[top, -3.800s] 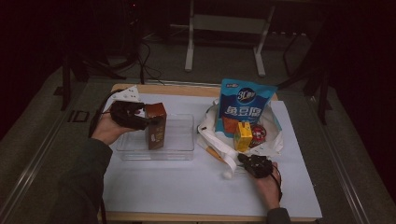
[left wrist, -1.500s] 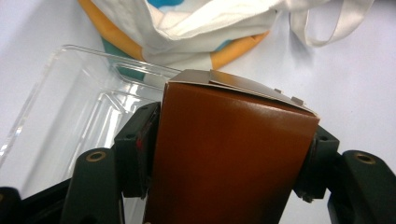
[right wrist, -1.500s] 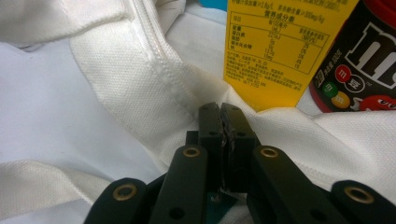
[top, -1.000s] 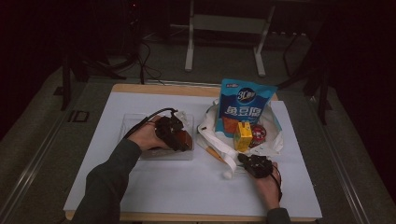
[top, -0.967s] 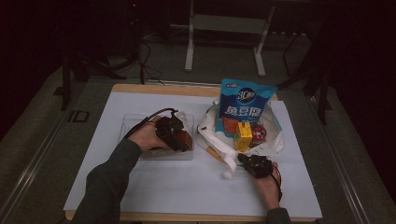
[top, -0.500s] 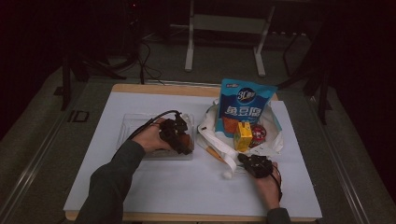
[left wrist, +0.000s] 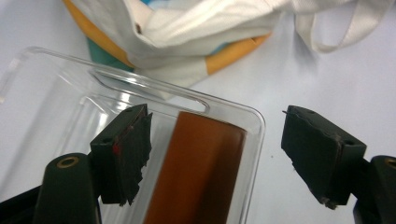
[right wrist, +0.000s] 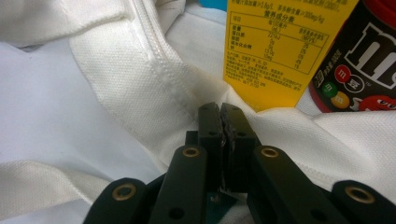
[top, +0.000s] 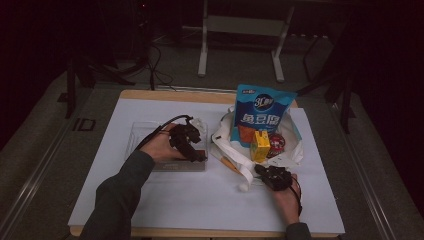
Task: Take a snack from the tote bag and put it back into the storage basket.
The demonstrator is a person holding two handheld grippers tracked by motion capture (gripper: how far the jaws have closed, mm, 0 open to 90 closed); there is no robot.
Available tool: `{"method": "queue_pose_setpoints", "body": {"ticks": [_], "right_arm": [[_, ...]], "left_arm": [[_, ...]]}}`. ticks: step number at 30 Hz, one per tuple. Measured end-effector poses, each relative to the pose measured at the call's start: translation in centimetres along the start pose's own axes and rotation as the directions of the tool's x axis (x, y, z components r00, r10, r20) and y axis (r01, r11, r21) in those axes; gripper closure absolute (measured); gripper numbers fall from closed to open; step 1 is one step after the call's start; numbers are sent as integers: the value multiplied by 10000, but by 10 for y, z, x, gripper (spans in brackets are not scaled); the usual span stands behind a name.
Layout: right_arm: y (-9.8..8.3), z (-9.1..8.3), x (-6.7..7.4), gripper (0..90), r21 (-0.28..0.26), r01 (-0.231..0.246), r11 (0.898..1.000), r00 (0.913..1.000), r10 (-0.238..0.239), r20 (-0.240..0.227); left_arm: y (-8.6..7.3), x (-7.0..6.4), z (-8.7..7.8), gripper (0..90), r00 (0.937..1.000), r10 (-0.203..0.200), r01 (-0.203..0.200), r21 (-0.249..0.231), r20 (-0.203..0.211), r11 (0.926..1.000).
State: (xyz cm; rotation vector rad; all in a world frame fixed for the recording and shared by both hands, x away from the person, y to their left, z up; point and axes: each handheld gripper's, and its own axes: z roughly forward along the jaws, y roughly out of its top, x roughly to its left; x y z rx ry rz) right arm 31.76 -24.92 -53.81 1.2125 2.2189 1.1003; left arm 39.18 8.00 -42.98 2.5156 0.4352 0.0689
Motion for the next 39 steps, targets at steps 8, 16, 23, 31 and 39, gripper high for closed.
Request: {"method": "queue_pose_setpoints", "body": {"ticks": [8,16,23,31,39], "right_arm": [[0,0,0,875,-4,-4,10000,10000,4,0],[0,0,0,875,0,-1,10000,10000,1,14],[0,0,0,874,-15,13,10000,10000,-13,2],[0,0,0,872,-21,27,10000,10000,-27,34],[0,0,1,870,-37,22,10000,10000,-22,62]], "left_arm": [[1,1,-3,215,10000,-94,93,-230,-13,9997],[8,-2,-8,186,9999,-61,51,-769,-131,9970],[11,-3,-11,299,9957,-1,-111,-1195,-932,9928],[18,-6,-13,338,9947,-211,34,-1723,-1009,9850],[35,-15,-4,349,9939,99,-306,-1878,-1099,9817]]}}
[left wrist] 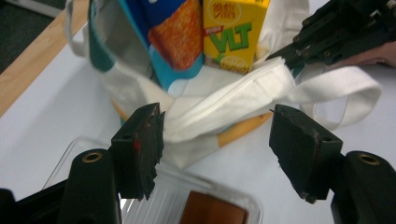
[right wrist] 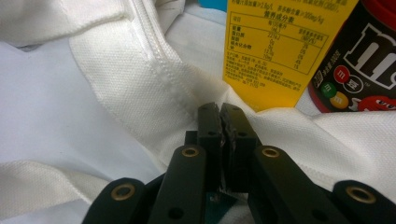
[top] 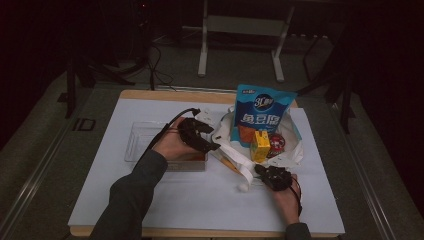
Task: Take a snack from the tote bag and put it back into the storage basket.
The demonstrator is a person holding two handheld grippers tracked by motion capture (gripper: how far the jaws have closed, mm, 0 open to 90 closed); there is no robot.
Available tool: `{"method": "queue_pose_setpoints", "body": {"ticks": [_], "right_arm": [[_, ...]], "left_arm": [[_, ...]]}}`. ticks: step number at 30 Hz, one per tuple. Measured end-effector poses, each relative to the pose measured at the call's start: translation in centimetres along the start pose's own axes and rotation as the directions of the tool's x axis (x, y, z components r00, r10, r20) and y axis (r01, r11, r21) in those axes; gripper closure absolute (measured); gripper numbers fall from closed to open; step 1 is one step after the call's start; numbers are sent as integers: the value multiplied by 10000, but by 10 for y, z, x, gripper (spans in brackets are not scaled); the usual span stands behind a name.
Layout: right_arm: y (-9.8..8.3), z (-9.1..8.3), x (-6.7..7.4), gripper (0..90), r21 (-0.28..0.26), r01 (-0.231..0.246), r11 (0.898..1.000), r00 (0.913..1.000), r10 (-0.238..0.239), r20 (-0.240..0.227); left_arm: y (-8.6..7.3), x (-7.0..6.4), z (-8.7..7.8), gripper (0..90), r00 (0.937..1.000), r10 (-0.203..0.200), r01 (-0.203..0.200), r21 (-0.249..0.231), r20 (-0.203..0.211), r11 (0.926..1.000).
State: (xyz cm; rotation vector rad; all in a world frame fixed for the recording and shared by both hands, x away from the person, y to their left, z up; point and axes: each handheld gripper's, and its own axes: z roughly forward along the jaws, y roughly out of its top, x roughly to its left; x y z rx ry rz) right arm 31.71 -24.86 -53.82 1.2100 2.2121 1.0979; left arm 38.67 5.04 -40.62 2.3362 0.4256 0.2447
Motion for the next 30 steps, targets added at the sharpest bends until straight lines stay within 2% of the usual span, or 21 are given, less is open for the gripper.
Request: {"method": "queue_pose_setpoints", "body": {"ticks": [6,15,21,30], "right_arm": [[0,0,0,868,-6,-16,10000,10000,16,-17],[0,0,-1,866,1,-5,10000,10000,5,-46],[0,0,-1,864,-2,-5,10000,10000,5,-41],[0,0,-1,861,1,-18,10000,10000,18,-63]], "left_arm": [[9,-3,8,390,10000,20,-20,-112,77,9999],[17,-5,21,390,9998,-52,55,-144,181,9999],[21,-5,28,385,9999,-92,93,-116,90,9999],[32,-10,39,373,9998,93,-91,-116,158,9999]]}}
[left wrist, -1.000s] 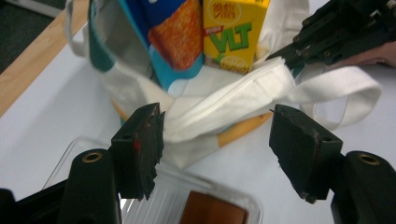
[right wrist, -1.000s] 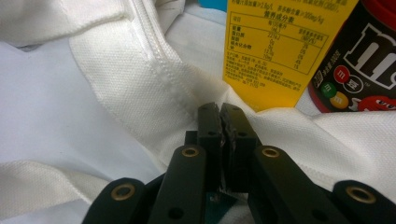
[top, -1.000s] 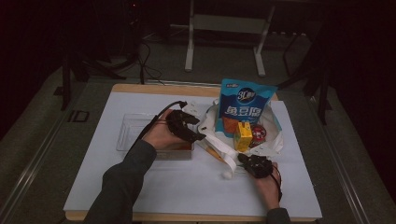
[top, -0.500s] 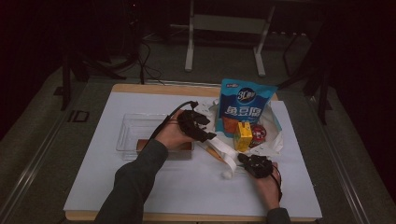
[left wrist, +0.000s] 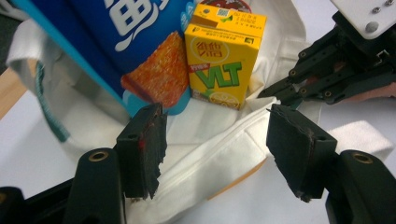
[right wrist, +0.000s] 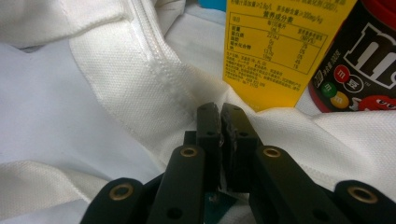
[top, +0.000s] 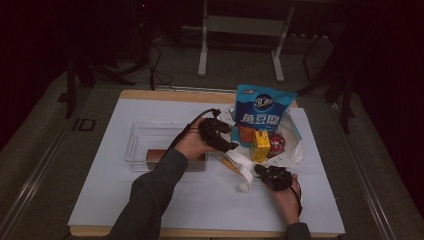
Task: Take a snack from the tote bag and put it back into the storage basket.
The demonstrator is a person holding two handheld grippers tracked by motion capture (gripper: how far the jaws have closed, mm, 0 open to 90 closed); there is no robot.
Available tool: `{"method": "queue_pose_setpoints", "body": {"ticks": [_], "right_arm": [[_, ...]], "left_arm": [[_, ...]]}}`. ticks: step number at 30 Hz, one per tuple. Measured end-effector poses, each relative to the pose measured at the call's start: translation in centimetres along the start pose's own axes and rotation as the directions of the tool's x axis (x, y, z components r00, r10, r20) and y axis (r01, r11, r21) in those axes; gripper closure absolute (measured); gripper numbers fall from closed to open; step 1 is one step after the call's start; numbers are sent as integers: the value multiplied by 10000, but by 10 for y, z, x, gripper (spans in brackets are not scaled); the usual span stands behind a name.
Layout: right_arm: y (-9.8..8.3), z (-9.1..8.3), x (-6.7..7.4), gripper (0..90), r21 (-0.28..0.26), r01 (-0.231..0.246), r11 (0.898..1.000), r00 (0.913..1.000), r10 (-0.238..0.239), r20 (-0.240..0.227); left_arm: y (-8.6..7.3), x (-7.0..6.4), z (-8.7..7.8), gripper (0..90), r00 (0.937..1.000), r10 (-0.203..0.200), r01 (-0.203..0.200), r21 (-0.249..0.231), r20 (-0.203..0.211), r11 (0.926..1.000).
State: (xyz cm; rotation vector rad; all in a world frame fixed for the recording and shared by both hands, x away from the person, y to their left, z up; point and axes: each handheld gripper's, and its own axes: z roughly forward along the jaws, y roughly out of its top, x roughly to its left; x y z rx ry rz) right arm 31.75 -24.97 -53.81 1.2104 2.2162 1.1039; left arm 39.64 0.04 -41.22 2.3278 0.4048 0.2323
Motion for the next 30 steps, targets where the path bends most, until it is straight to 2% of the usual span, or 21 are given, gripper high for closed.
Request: {"method": "queue_pose_setpoints", "body": {"ticks": [5,15,20,26,30], "right_arm": [[0,0,0,860,-7,-15,10000,10000,15,-1],[0,0,0,856,-18,-28,10000,10000,28,-19],[0,0,0,855,-22,-31,10000,10000,31,-27],[0,0,0,855,-17,-7,10000,10000,7,-7],[0,0,0,854,-14,-12,10000,10000,12,2]], "left_arm": [[3,0,4,391,10000,-18,18,17,-19,10000],[11,-3,24,384,9996,8,-8,-11,271,10000],[15,-3,29,359,9997,39,-38,-63,224,10000],[17,1,35,313,9997,-174,177,-172,144,9997],[18,3,40,289,9992,-260,267,-245,315,9993]]}}
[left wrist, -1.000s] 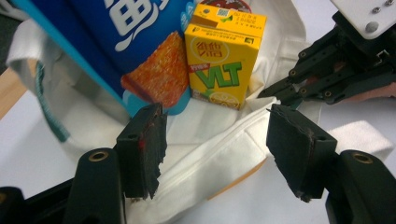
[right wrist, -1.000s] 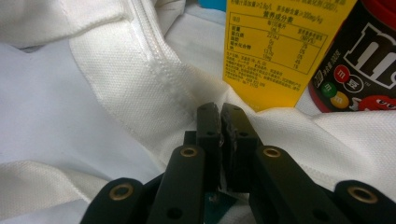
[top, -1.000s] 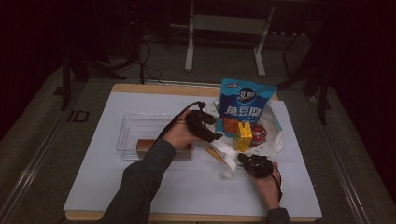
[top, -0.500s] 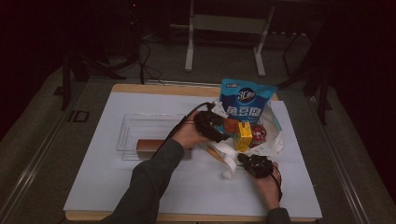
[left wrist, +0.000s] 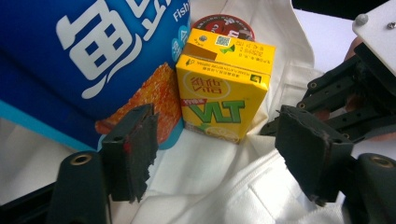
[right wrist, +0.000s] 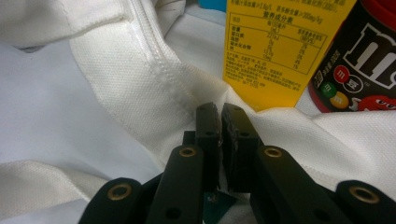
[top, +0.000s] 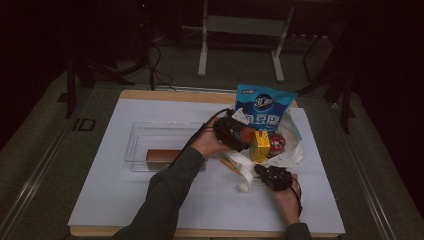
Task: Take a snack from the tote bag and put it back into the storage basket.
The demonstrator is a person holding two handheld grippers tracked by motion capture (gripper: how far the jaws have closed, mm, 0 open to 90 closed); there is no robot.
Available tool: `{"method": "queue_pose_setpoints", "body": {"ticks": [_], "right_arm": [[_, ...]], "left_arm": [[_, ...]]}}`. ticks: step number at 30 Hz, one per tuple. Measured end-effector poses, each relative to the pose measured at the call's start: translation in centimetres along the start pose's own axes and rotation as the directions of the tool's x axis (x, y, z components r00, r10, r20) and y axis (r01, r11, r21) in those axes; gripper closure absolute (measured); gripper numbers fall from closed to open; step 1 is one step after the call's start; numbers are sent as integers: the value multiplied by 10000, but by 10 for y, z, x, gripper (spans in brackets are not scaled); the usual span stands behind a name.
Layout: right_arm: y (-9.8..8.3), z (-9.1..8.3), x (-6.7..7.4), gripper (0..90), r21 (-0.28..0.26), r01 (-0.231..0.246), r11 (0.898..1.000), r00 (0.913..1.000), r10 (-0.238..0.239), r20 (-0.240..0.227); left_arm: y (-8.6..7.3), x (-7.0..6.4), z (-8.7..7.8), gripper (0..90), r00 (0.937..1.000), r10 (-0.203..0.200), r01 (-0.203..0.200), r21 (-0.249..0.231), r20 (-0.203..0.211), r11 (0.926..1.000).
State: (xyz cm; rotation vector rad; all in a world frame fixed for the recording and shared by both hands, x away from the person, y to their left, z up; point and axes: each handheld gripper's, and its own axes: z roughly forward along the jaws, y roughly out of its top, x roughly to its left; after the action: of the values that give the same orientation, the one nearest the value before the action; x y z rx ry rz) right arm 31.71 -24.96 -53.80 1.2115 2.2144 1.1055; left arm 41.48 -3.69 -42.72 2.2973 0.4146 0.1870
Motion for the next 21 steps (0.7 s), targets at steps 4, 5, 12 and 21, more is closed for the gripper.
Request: {"method": "queue_pose_setpoints", "body": {"ticks": [4,5,12,21], "right_arm": [[0,0,0,854,-6,5,10000,10000,-5,25],[0,0,1,854,-10,22,10000,10000,-22,36],[0,0,0,853,-27,34,10000,10000,-34,34],[0,0,0,853,-26,21,10000,10000,-20,32]], "left_arm": [[1,2,5,285,9998,65,-65,9,162,10000],[2,2,7,279,9998,33,-32,-13,203,10000],[10,1,17,254,9985,244,-240,-77,487,9997],[13,1,34,171,9965,284,-283,-24,781,9996]]}}
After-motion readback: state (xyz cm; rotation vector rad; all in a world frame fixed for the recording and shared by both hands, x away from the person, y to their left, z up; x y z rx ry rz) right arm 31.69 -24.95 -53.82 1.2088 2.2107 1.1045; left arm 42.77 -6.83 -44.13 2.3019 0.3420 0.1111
